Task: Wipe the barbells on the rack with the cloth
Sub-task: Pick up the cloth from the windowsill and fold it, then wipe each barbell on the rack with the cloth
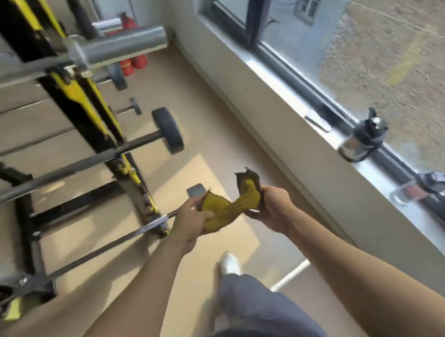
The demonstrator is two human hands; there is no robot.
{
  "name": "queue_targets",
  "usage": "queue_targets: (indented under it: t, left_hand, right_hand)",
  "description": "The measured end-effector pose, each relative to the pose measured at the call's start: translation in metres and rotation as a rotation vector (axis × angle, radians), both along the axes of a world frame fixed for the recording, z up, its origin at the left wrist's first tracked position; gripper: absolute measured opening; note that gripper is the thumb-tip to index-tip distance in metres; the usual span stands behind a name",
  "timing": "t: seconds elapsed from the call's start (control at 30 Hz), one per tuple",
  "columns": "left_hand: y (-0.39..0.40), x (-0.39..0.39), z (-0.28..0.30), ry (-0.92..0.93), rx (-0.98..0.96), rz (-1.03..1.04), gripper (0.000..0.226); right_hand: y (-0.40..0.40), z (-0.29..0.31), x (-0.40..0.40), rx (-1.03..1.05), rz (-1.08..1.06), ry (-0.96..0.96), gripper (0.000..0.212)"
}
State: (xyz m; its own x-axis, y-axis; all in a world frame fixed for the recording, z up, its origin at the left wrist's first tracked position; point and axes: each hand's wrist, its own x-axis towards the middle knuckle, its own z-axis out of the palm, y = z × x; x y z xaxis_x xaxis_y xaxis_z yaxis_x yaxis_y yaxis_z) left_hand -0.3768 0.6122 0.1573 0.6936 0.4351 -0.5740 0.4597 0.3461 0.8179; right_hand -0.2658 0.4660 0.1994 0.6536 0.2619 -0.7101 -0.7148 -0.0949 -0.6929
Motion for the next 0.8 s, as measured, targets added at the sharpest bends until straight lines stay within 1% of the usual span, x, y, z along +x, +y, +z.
queue_targets:
  t: [0.03, 0.07, 0.1, 0.17, 0.2, 0.27, 0.33, 0.37, 0.43, 0.47, 0.53, 0.6, 0.7, 0.77, 0.8]
  left_hand:
    - [0.020, -0.007, -0.004, 0.039, 0.028, 0.020, 0.050]
    - [0.040, -0.015, -0.006, 0.076, 0.037, 0.014, 0.052]
    - [0.058, -0.020, -0.008, 0.105, 0.027, 0.005, 0.055]
    - [0.094, -0.029, -0.012, 0.156, 0.032, -0.063, 0.061]
    - [0.112, -0.034, -0.009, 0.169, 0.046, -0.115, 0.060]
    - [0.148, -0.042, -0.004, 0.201, 0.085, -0.249, 0.051]
    - [0.184, -0.048, -0.002, 0.234, 0.164, -0.357, 0.044]
    - [0.202, -0.051, -0.003, 0.223, 0.236, -0.380, 0.041]
    - [0.236, -0.056, 0.005, 0.149, 0.371, -0.360, 0.034]
    - [0.249, -0.061, 0.014, 0.106, 0.362, -0.349, 0.032]
    - [0.270, -0.068, 0.034, 0.036, 0.196, -0.365, 0.033]
    - [0.291, -0.071, 0.048, -0.001, 0.073, -0.428, 0.045]
    - [0.317, -0.074, 0.057, -0.017, 0.000, -0.526, 0.058]
    - [0.329, -0.071, 0.061, -0.039, -0.106, -0.533, 0.057]
    - [0.334, -0.070, 0.064, -0.056, -0.104, -0.546, 0.053]
  right_hand:
    - [0.017, -0.003, -0.005, 0.007, 0.002, 0.003, 0.022]
    - [0.034, -0.007, -0.011, 0.037, 0.022, 0.016, 0.026]
    - [0.051, -0.011, -0.016, 0.084, 0.067, 0.035, 0.036]
    - [0.085, -0.017, -0.026, 0.210, 0.208, 0.093, 0.052]
    - [0.104, -0.019, -0.029, 0.263, 0.285, 0.119, 0.053]
    - [0.141, -0.020, -0.036, 0.278, 0.388, 0.127, 0.051]
    - [0.182, -0.023, -0.042, 0.230, 0.409, 0.113, 0.048]
    - [0.201, -0.024, -0.047, 0.228, 0.391, 0.120, 0.044]
    - [0.238, -0.021, -0.057, 0.257, 0.371, 0.138, 0.038]
    - [0.255, -0.018, -0.063, 0.278, 0.385, 0.139, 0.037]
    - [0.282, -0.011, -0.074, 0.272, 0.416, 0.109, 0.040]
    - [0.302, -0.002, -0.079, 0.254, 0.426, 0.052, 0.041]
    - [0.319, 0.017, -0.080, 0.292, 0.422, -0.050, 0.040]
    - [0.328, 0.029, -0.080, 0.356, 0.370, -0.057, 0.031]
    - [0.332, 0.035, -0.080, 0.373, 0.334, -0.069, 0.029]
